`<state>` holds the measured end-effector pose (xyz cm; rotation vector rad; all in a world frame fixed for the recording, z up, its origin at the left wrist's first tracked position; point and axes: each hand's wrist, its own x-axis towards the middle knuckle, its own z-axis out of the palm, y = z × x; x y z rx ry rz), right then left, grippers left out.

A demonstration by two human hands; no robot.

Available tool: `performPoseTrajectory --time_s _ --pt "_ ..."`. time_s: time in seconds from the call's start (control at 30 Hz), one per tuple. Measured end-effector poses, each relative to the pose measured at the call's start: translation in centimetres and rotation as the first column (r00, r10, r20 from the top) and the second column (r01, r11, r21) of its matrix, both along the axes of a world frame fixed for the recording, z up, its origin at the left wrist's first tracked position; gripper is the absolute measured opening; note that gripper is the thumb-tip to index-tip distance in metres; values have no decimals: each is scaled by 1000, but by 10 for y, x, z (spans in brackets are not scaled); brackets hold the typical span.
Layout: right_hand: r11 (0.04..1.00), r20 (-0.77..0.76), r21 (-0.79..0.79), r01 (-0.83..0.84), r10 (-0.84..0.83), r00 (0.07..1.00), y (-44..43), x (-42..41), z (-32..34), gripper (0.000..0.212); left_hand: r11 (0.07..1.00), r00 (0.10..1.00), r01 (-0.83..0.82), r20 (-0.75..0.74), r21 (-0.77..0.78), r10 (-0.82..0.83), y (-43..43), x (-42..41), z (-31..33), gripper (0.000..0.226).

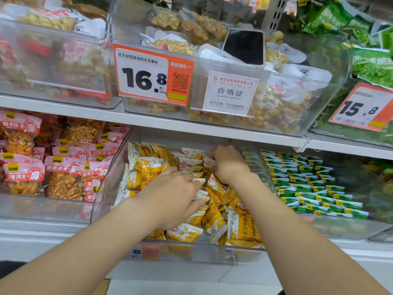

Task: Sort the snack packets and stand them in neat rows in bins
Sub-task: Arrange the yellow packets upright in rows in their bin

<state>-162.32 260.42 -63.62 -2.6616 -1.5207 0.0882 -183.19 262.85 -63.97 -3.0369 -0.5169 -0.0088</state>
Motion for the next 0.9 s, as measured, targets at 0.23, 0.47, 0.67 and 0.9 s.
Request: performPoseTrajectory --time_s 0.23,0.47,0.67,0.9 --pt "997 96 30 -64 61 994 10 0 4 25 1000 1000 -7 -19 -14 7 2 2 -1 53" --pt "998 168 -10 -58 59 984 6 -6 9 31 1000 1000 4 18 -16 -4 3 0 -3 67" --pt "996 95 7 90 -90 991 -5 2 12 42 1000 1000 2 18 -21 -2 3 -1 -2 50" --pt "999 -228 -15 -50 46 973 -56 -23 25 46 1000 999 5 33 -16 -5 2 -1 -2 50"
